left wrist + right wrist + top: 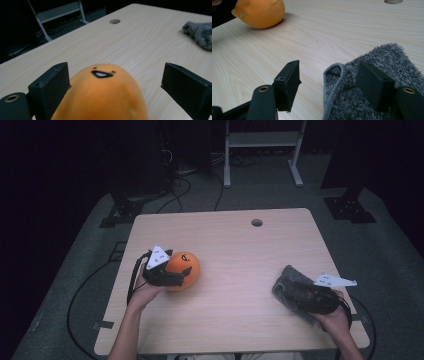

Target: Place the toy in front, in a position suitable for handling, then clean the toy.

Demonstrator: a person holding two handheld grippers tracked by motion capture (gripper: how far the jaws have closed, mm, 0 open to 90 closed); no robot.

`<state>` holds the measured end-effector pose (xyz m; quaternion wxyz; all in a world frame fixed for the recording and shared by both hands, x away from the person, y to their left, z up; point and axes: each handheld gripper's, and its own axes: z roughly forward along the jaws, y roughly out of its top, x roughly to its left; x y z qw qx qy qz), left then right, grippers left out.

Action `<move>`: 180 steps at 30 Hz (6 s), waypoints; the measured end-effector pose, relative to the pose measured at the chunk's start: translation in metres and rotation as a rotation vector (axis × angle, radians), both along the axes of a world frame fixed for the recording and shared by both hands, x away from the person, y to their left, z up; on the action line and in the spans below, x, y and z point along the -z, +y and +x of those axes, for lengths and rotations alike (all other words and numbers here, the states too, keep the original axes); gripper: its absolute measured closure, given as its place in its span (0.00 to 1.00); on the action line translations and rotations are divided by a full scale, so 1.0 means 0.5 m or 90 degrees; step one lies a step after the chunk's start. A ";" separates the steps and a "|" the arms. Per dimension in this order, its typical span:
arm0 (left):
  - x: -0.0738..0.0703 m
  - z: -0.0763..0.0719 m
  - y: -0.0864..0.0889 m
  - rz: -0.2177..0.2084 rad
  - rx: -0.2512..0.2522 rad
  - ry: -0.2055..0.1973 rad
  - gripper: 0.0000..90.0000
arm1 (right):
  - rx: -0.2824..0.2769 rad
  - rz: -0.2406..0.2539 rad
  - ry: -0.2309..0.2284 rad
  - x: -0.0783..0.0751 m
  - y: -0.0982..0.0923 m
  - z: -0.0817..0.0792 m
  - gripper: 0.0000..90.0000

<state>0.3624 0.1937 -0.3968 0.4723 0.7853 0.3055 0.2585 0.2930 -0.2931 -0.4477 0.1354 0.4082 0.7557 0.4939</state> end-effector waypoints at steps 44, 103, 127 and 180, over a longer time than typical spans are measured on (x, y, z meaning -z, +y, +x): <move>0.072 0.018 0.020 0.050 -0.069 0.035 0.32 | -0.023 -0.009 -0.004 -0.002 0.022 0.005 0.38; -0.003 -0.040 -0.247 0.046 0.227 0.016 0.41 | 0.016 0.007 -0.007 -0.004 -0.021 0.008 0.38; 0.042 -0.049 -0.301 0.088 0.286 0.051 0.23 | 0.022 -0.001 0.002 -0.007 -0.027 0.015 0.38; 0.042 -0.080 -0.188 0.031 0.188 0.050 0.10 | 0.119 -0.243 0.054 0.052 0.028 0.103 0.67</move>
